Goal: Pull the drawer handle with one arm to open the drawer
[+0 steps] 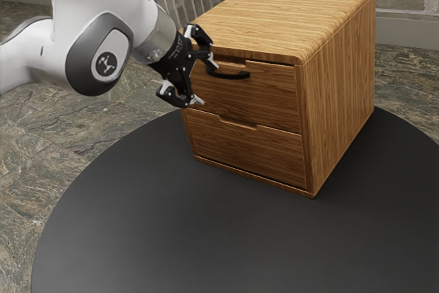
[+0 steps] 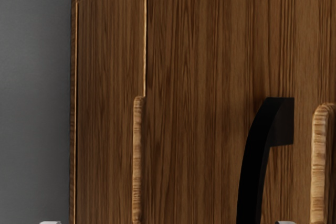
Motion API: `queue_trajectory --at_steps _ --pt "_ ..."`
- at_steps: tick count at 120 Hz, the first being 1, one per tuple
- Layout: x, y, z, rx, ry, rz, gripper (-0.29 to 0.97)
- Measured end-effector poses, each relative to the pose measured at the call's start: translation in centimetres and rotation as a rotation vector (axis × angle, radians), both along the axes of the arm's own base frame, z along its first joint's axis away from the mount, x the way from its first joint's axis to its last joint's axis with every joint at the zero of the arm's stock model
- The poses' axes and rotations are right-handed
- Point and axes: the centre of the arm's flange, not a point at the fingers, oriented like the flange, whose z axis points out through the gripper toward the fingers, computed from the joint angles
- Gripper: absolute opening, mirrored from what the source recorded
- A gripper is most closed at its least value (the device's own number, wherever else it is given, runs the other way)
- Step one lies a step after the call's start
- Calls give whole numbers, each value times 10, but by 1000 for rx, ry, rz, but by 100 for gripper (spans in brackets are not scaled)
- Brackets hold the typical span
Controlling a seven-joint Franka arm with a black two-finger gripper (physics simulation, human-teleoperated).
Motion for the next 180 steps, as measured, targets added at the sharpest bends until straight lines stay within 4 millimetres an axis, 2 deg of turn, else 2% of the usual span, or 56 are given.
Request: queue_trajectory --at_steps 26,53,120,180 --pt "11 -2 -11 2 -12 -8 49" --pt "14 -7 -11 3 -35 -20 48" --pt "18 -13 -28 4 -15 -34 46" --pt "9 -12 -20 10 0 -39 26"
